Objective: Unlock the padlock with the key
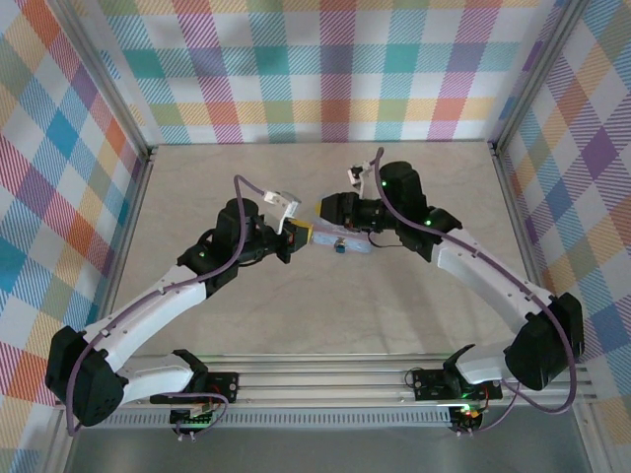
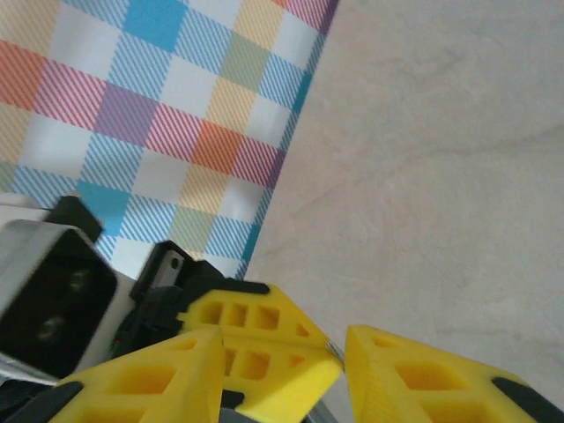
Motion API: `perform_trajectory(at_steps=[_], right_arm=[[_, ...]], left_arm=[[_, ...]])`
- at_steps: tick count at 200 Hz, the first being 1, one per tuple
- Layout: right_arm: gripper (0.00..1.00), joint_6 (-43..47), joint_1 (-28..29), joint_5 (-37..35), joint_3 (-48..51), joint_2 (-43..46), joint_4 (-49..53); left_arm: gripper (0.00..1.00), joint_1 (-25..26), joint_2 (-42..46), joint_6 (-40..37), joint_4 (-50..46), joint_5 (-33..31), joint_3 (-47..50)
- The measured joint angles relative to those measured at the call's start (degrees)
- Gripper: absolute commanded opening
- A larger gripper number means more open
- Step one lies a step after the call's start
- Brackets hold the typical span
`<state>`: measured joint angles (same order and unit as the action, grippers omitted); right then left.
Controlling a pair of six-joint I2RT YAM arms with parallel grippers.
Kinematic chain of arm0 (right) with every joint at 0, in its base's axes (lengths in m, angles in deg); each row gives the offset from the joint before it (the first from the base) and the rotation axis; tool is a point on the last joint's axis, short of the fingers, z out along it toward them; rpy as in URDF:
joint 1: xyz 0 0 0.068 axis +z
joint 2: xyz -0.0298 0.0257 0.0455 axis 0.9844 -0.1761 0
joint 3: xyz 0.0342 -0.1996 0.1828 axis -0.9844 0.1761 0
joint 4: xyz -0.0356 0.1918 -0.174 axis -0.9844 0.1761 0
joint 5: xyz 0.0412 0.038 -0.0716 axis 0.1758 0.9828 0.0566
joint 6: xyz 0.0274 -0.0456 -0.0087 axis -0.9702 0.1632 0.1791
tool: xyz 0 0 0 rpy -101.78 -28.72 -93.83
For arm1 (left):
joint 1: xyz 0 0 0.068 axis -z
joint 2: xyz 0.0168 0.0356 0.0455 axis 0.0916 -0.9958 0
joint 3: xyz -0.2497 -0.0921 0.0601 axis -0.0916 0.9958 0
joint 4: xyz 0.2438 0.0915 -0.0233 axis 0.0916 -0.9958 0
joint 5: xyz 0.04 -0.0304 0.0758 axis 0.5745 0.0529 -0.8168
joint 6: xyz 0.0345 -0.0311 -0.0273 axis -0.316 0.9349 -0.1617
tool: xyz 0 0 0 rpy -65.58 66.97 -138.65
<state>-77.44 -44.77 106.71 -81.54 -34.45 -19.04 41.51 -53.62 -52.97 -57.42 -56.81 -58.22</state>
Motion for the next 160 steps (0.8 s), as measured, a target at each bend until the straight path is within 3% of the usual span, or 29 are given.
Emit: perform_trajectory(at_steps=[80,123,160], right_arm=[[0.4,-2.9,1.7,-0.5,-0.2,-2.7,4.3],[0.42,-1.9,1.7,-0.7,-0.3,-2.7,5.0],[0.43,1.3,0.1,0.7,0.0,-1.8,4.9]], left_arm=[[0.0,1.4,-1.6,-2.4,-0.7,-2.3,-0.9],[0.0,1.4,-2.1,-2.6,-1.1,1.6,-1.2],[0.0,-0.5,-3.6,-0.9,-1.2,9.2,-2.3]])
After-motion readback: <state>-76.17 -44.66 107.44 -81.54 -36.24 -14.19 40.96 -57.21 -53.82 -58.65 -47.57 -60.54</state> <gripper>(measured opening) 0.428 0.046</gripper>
